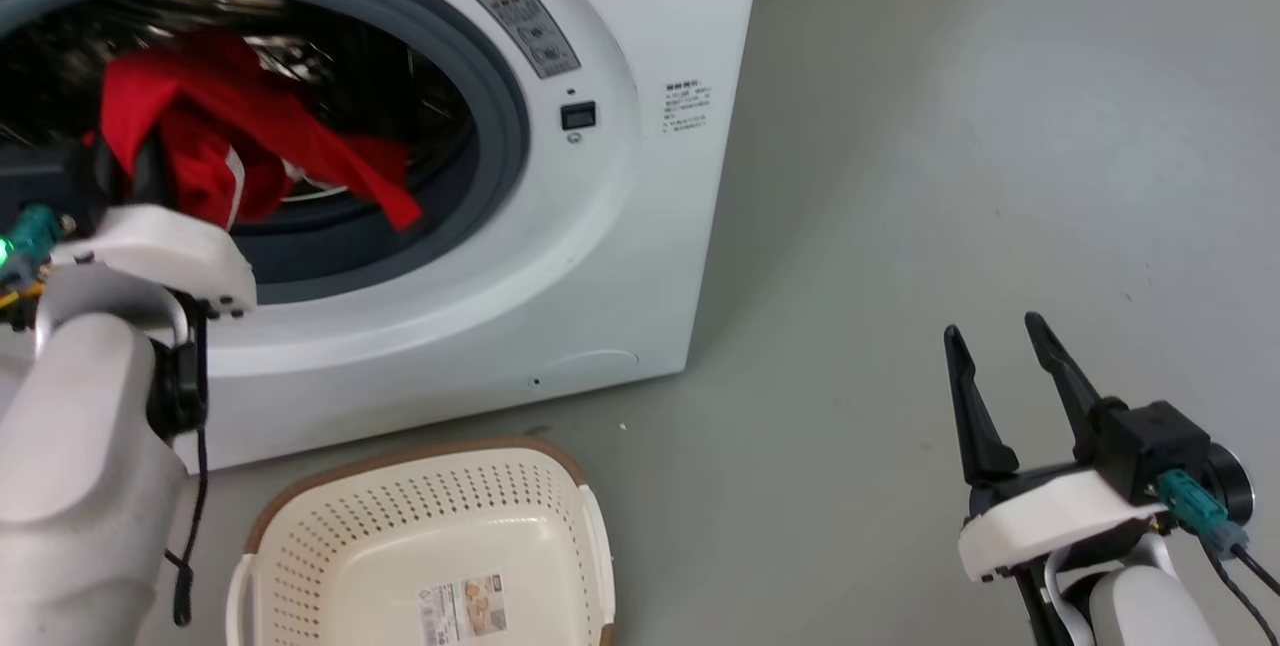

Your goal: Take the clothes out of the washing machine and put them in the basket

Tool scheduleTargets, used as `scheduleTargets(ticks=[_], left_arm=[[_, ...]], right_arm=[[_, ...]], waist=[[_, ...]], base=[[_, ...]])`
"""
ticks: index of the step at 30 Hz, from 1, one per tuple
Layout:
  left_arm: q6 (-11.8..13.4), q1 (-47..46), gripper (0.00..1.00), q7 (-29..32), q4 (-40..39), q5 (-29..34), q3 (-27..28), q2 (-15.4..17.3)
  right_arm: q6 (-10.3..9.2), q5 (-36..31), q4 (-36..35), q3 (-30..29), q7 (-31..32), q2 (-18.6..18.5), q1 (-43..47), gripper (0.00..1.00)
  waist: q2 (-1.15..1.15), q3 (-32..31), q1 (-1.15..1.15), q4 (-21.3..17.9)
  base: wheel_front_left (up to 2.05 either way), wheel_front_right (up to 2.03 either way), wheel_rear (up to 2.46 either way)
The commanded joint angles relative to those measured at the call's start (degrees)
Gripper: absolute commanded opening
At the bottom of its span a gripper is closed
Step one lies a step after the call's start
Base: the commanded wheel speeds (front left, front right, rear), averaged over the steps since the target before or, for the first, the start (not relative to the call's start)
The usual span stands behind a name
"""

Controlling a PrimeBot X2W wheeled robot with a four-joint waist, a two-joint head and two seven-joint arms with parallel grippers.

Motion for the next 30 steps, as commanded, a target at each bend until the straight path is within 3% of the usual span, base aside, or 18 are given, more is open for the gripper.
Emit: scheduleTargets(ticks=[1, 7, 17, 25, 30], left_arm=[[0.2, 2.0, 0.0, -0.3, -1.5, 0.6, 1.2, -0.7], [0.0, 11.3, 0.0, -0.2, -9.7, 2.8, 4.8, -3.6], [0.4, 25.4, 0.0, -0.2, -18.4, 3.7, 5.4, -7.7], [-0.2, 34.2, 0.0, 0.4, -20.4, 2.3, 2.5, -10.0], [-0.8, 36.0, 0.0, 1.2, -17.7, 1.3, 1.3, -11.0]], right_arm=[[-0.05, -0.6, -0.6, -0.4, 0.5, 0.1, 1.4, 1.0], [-0.04, -1.4, -2.9, -1.6, 2.5, 0.1, 4.5, 1.0], [-0.04, -2.2, -5.8, -2.1, 4.9, 0.1, 8.0, 1.0], [-0.04, -2.1, -7.7, -1.9, 6.0, 0.1, 8.4, 1.0], [-0.04, -1.8, -8.1, -1.3, 6.1, 0.1, 6.7, 1.0]], waist=[[0.0, -3.0, 0.02, 2.0], [0.0, -6.1, 0.02, 4.0], [0.0, -9.0, 0.02, 6.6], [0.0, -7.8, 0.02, 8.2], [0.0, -4.7, 0.02, 8.6]], base=[[0.0, 0.0, 0.0], [0.0, 0.0, 0.0], [0.0, 0.0, 0.0], [0.0, 0.0, 0.0], [0.0, 0.0, 0.0]])
